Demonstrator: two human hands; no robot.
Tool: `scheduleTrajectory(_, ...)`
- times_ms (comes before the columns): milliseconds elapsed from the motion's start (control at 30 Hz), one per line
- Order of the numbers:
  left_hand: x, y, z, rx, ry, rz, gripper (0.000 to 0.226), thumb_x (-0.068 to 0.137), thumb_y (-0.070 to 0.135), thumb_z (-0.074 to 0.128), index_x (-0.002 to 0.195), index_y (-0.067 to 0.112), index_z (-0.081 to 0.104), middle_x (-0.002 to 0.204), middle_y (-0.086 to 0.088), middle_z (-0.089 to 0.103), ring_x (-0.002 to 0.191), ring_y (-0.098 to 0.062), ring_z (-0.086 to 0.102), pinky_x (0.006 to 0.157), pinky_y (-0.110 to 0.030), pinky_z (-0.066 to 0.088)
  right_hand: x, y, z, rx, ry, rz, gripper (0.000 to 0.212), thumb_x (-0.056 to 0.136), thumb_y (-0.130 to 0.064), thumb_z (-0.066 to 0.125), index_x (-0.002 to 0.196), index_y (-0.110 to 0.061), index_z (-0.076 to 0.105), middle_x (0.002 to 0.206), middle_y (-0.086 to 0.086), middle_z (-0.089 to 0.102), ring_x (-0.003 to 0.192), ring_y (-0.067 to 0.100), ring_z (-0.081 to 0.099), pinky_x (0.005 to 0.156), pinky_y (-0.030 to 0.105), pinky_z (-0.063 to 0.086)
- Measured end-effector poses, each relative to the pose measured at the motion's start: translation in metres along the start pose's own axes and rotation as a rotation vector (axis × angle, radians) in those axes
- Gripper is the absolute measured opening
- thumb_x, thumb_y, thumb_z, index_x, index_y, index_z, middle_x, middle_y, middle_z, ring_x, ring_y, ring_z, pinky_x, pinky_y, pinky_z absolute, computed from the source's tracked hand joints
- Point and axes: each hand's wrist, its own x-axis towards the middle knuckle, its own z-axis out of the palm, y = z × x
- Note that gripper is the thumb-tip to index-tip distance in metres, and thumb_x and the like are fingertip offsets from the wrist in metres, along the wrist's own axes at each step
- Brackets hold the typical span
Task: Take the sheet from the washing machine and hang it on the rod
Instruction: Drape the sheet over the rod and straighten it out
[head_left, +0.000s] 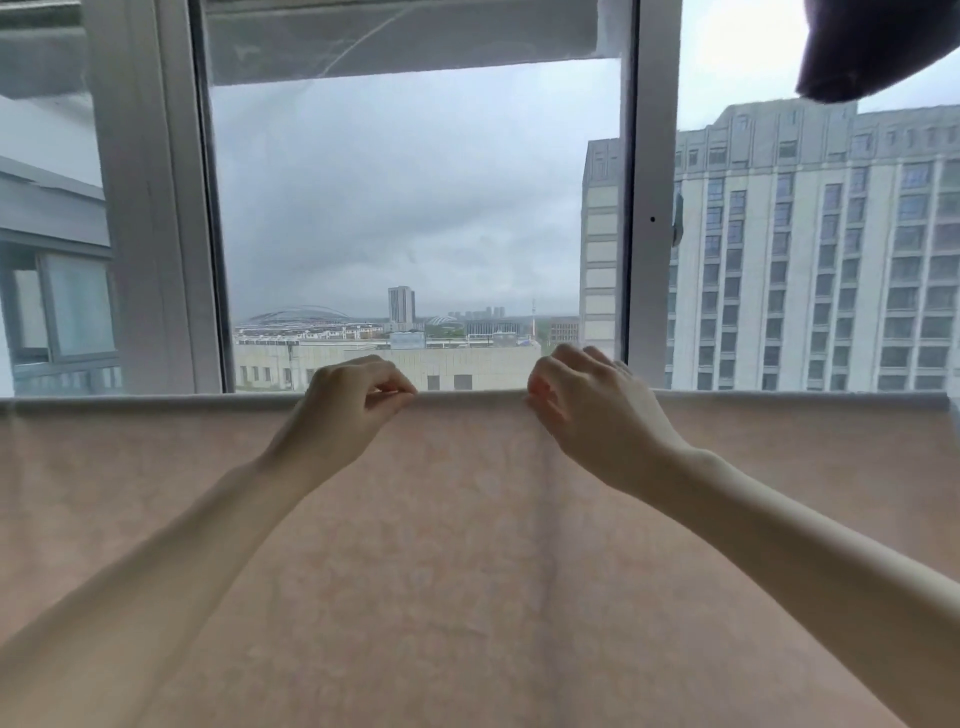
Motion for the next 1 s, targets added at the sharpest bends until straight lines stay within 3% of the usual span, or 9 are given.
scheduleTrajectory(200,0.007,-0.012,-0.002,-0.002,-0.063,0.125,0.005,0.088,0.011,0.065,0.084,0.013,0.065,0.083,0.007,0.056,0.078,-0.011,0.057,0.074,-0.026,0.047,0.008,-0.027,0.016,-0.070,-0.021,0.045,0.024,0.091,-0.030,0.061,0.112,-0.019,0.057,0.111,0.000,0.058,0.099,0.022,0.058,0.083,0.045,0.051)
scheduleTrajectory(400,0.013,-0.006,0.016,-0.028,-0.047,0.164,0.008,0.095,0.019,0.055,0.092,0.013,0.060,0.088,0.009,0.046,0.084,-0.008,0.046,0.076,-0.023,0.038,0.023,-0.040,0.024,-0.034,-0.017,-0.001,0.011,0.094,-0.026,0.055,0.089,-0.016,0.057,0.092,-0.004,0.059,0.082,0.019,0.056,0.071,0.041,0.052)
scheduleTrajectory(600,0.016,0.016,0.026,-0.144,-0.049,0.210,0.007,0.093,0.011,0.057,0.095,0.010,0.063,0.089,0.006,0.050,0.080,-0.009,0.053,0.072,-0.017,0.039,0.034,-0.043,0.035,0.127,-0.026,0.010,0.020,0.096,-0.031,0.039,0.093,-0.016,0.052,0.091,-0.001,0.057,0.074,0.020,0.060,0.065,0.042,0.053)
scheduleTrajectory(700,0.011,-0.007,0.010,-0.167,-0.055,0.202,0.012,0.090,0.016,0.063,0.102,0.013,0.062,0.094,0.010,0.054,0.083,-0.005,0.058,0.075,-0.017,0.049,0.035,-0.046,0.043,0.153,-0.026,0.017,0.020,0.097,-0.036,0.033,0.099,-0.020,0.046,0.094,0.000,0.063,0.071,0.020,0.063,0.061,0.042,0.055)
scheduleTrajectory(833,-0.008,-0.066,-0.023,-0.098,-0.080,0.069,0.021,0.087,0.036,0.064,0.101,0.020,0.066,0.093,0.020,0.059,0.087,0.006,0.060,0.081,-0.026,0.053,0.045,-0.066,0.052,0.124,-0.062,-0.069,0.029,0.099,-0.040,0.039,0.115,-0.018,0.048,0.105,0.000,0.068,0.079,0.023,0.067,0.065,0.040,0.055)
scheduleTrajectory(1000,-0.026,-0.111,-0.051,-0.021,-0.090,0.016,0.042,0.083,0.052,0.055,0.107,0.021,0.070,0.089,0.020,0.063,0.084,0.002,0.061,0.077,-0.020,0.048,0.056,-0.086,0.070,-0.112,-0.081,-0.186,0.045,0.097,-0.055,0.023,0.097,-0.018,0.049,0.081,-0.003,0.060,0.063,0.022,0.060,0.055,0.032,0.046)
